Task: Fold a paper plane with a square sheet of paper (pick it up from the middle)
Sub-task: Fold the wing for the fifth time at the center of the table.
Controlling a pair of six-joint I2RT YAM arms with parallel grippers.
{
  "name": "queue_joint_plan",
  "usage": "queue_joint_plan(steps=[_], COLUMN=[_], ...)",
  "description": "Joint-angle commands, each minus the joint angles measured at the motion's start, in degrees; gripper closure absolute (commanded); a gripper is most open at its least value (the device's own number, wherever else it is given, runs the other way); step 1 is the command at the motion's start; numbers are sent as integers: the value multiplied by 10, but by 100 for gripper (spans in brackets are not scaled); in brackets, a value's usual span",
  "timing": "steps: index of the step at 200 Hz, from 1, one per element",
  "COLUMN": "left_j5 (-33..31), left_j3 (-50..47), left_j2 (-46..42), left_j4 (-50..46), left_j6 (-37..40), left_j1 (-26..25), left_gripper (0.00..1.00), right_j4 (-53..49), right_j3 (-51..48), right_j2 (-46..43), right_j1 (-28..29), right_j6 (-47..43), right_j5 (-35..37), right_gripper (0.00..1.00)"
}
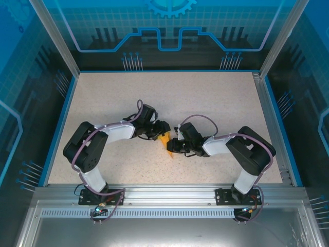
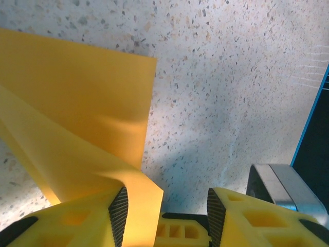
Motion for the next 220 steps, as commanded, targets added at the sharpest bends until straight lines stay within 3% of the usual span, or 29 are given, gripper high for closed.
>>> queue_joint_plan(steps=[1, 65, 113, 157, 220], left_j5=[16, 13, 15, 12, 5], left_j3=[13, 12, 10, 4, -12], left_j2=[14, 14, 12, 9, -20], left_j4=[-15, -23, -22, -22, -5], left_j6=[14, 21, 22, 18, 3], left_j1=[-3, -2, -2, -2, -2], left_gripper=[53, 53, 53, 53, 50], right_j4=[-32, -30, 4, -4, -237], right_j3=[18, 23, 17, 9, 100], right_j2=[-17, -21, 4, 13, -49], right_j1=[-7, -9, -8, -8, 27], right_j6=[-11, -10, 7, -8, -178], right_j5=[-5, -16, -33, -38, 59], right_gripper=[80, 77, 90, 90, 93])
